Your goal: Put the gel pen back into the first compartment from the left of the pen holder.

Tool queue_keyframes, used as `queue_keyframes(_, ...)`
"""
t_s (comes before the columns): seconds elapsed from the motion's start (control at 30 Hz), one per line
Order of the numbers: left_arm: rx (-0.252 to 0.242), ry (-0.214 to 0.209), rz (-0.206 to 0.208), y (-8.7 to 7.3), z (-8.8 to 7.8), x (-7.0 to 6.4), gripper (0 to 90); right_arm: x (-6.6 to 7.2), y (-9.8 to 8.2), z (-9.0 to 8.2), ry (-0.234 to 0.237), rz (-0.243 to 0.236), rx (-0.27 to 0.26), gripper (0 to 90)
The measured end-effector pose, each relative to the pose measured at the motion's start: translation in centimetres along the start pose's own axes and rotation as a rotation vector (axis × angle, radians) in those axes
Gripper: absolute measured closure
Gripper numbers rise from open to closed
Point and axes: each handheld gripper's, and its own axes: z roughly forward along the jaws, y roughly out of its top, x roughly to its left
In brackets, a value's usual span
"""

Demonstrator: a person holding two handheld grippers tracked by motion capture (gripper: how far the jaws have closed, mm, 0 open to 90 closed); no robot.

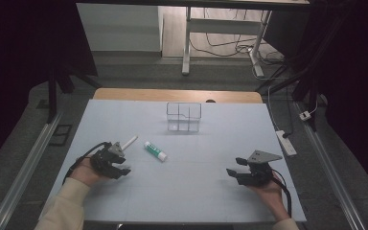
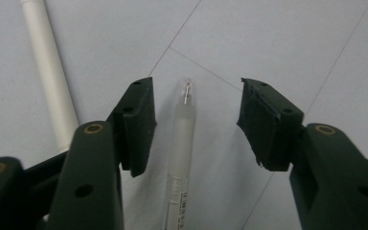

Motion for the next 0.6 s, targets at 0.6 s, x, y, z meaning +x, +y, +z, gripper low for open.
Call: queue_keyframes(0.6, 0.038, -0.047, 0.006, -0.2, 1.0, 1.2, 70.2, -0.2, -0.1, -0.1, -0.015, 0.005, -0.001, 37.5)
